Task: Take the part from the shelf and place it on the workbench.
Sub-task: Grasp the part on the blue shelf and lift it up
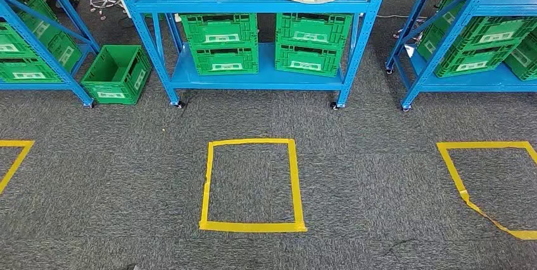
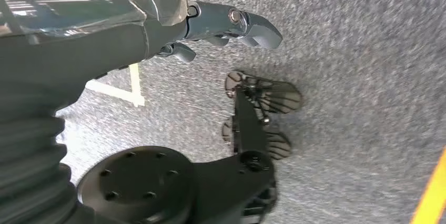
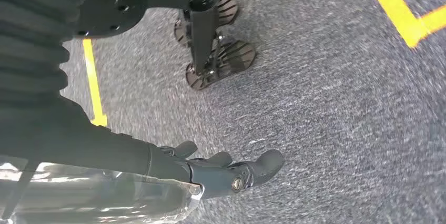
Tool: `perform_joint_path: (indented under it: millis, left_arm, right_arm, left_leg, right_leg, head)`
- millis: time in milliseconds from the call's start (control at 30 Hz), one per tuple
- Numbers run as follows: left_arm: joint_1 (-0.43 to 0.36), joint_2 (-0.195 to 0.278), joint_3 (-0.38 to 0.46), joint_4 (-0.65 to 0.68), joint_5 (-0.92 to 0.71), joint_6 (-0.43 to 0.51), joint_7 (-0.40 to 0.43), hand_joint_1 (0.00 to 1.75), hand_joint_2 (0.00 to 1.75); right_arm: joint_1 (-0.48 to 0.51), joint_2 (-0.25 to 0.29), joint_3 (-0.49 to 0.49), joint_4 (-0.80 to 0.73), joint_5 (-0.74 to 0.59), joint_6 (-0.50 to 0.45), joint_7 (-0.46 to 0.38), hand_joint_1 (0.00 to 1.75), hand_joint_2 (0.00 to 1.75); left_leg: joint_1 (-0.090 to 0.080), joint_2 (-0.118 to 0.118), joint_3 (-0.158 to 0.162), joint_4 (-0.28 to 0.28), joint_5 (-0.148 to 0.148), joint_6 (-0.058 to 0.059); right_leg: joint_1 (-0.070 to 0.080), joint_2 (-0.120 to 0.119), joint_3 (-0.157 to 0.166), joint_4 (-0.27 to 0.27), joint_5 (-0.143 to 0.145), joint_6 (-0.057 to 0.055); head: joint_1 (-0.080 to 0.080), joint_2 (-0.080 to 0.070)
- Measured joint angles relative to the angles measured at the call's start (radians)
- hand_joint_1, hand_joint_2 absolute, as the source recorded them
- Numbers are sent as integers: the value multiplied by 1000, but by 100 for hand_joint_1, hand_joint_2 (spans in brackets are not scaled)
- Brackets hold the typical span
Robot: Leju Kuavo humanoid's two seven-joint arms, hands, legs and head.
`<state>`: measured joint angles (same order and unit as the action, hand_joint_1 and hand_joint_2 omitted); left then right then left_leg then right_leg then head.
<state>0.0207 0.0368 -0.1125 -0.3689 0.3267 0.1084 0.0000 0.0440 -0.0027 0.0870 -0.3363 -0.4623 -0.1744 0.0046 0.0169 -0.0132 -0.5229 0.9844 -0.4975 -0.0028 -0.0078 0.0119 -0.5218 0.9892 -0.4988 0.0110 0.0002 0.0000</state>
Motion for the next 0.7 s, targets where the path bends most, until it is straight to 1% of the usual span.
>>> perform_joint_path:
  millis: [67,233,300,367,433,500,567,700]
  left_arm:
    - [-7,3,-7,2,19,6,0,0,0]
    - [-37,19,-45,12,112,48,-5,0,0]
    - [-44,24,-56,15,147,78,-17,0,0]
    - [-47,26,-62,17,175,110,-35,0,0]
    - [-49,27,-64,18,186,141,-64,0,0]
    - [-49,27,-67,19,184,166,-97,0,0]
    - [-49,27,-72,21,179,175,-117,0,0]
    - [-49,27,-81,24,176,158,-128,0,0]
  right_arm:
    - [-7,0,5,4,-27,-10,0,0,0]
    - [-39,-3,32,20,-157,-64,-1,0,0]
    - [-48,-4,42,23,-199,-84,-15,0,87]
    - [-53,-5,47,24,-230,-90,-41,0,87]
    - [-54,-6,47,25,-252,-57,-63,0,0]
    - [-53,-9,47,25,-264,-13,-87,0,87]
    - [-52,-9,45,25,-270,3,-118,0,175]
    - [-50,-9,39,25,-280,13,-155,0,175]
  left_leg:
    - [0,0,0,0,0,0]
    - [0,0,0,0,0,0]
    - [0,0,0,0,0,0]
    - [0,0,0,0,0,0]
    - [0,0,0,0,0,0]
    - [0,0,-1,0,0,0]
    - [0,0,-1,0,0,0]
    - [0,0,-1,0,0,0]
  right_leg:
    - [0,0,0,0,0,0]
    - [0,0,0,0,0,0]
    - [0,0,0,0,0,0]
    - [0,0,0,0,0,0]
    - [0,0,0,0,0,0]
    - [0,0,-1,0,0,0]
    - [0,0,-1,0,0,0]
    - [0,0,-1,0,0,0]
  head:
    - [0,0]
    - [0,0]
    - [0,0]
    - [0,0]
    - [0,0]
    - [0,0]
    - [0,0]
    - [0,0]
